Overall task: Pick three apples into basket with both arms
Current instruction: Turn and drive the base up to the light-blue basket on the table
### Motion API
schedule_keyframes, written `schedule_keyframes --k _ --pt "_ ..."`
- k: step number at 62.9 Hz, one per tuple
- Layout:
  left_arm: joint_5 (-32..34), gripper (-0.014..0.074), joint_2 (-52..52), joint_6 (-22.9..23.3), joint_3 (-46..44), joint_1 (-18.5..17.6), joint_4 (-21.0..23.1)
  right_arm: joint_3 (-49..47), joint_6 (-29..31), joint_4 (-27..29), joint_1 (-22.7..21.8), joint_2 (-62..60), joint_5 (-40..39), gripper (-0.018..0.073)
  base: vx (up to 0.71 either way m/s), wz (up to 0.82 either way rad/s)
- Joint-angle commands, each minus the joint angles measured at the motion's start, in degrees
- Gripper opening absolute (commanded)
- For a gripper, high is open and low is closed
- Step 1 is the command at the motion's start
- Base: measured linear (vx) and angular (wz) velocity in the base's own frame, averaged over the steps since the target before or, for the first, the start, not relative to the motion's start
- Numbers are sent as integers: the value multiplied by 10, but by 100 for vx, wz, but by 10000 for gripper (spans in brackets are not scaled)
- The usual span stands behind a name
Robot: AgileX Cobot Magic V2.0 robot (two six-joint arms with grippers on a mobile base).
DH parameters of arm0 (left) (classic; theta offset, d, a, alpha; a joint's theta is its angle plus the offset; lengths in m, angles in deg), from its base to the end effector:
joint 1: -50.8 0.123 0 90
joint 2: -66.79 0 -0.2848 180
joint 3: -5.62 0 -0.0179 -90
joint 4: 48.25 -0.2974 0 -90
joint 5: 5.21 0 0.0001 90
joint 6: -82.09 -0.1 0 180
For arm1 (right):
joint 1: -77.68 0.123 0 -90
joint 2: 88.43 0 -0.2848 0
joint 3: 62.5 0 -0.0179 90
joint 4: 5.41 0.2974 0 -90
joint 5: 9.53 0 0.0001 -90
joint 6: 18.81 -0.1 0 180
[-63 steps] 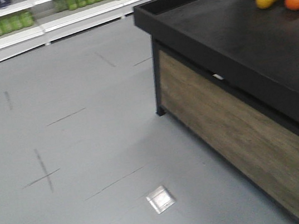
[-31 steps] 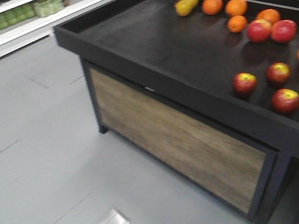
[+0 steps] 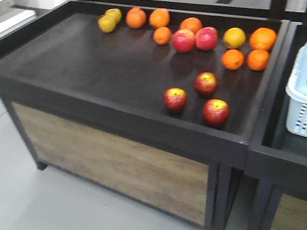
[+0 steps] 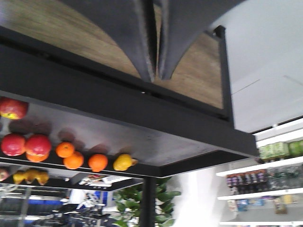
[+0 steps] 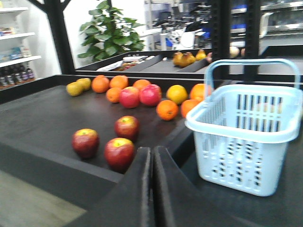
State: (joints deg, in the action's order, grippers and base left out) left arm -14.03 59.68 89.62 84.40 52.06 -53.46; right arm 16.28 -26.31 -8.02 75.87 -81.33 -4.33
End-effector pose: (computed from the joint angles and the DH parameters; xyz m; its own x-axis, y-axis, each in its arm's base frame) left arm 0.1123 0.0039 0.1892 -0.0799 -0.0433 -0.9959 -0.0392 0.9984 -0.0403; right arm 0.1126 -0.0040 0.1954 -0.0156 0.0860 -0.9962 0.0372 0.9957 0.0853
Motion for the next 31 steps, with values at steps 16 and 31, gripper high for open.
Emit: schedule_keyframes --k 16,31 --pt "44 -6 9 4 2 -1 4 7 3 -6 -4 -8 -44 -4 10 -40" --pt "44 -6 9 4 2 -1 4 7 3 -6 -4 -8 -44 -4 10 -39"
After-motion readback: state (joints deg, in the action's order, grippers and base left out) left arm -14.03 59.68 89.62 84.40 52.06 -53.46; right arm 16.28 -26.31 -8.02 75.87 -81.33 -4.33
